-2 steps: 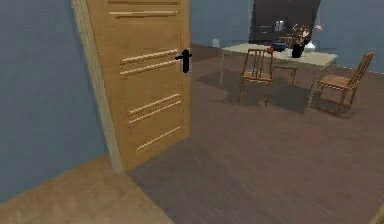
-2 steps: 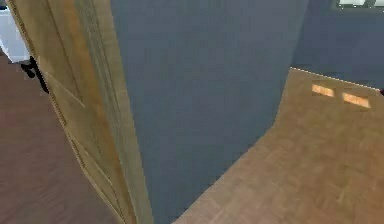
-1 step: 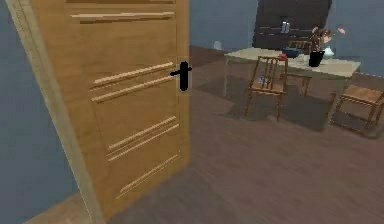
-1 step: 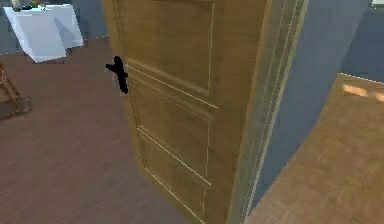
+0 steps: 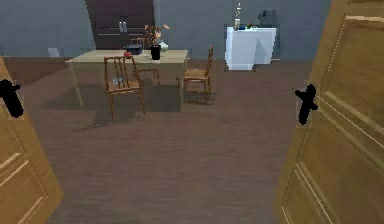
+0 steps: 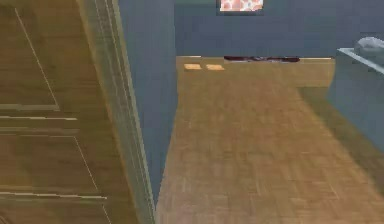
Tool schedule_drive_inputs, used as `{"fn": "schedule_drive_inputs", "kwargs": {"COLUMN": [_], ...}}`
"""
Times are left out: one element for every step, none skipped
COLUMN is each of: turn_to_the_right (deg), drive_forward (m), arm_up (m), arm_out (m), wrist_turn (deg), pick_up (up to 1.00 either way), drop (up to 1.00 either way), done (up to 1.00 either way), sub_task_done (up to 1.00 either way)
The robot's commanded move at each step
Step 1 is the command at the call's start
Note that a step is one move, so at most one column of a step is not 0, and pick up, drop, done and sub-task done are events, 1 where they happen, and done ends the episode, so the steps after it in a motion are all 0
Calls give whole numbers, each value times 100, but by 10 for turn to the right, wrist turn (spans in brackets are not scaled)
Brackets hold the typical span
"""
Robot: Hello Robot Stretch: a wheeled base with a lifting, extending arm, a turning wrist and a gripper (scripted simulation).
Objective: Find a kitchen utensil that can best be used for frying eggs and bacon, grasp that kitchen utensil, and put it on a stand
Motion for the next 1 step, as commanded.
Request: {"fn": "schedule_drive_inputs", "kwargs": {"turn_to_the_right": [0], "drive_forward": [100], "arm_up": [0], "arm_out": [0], "wrist_turn": [0], "pick_up": [0], "drop": [0], "done": [0], "sub_task_done": [0]}}
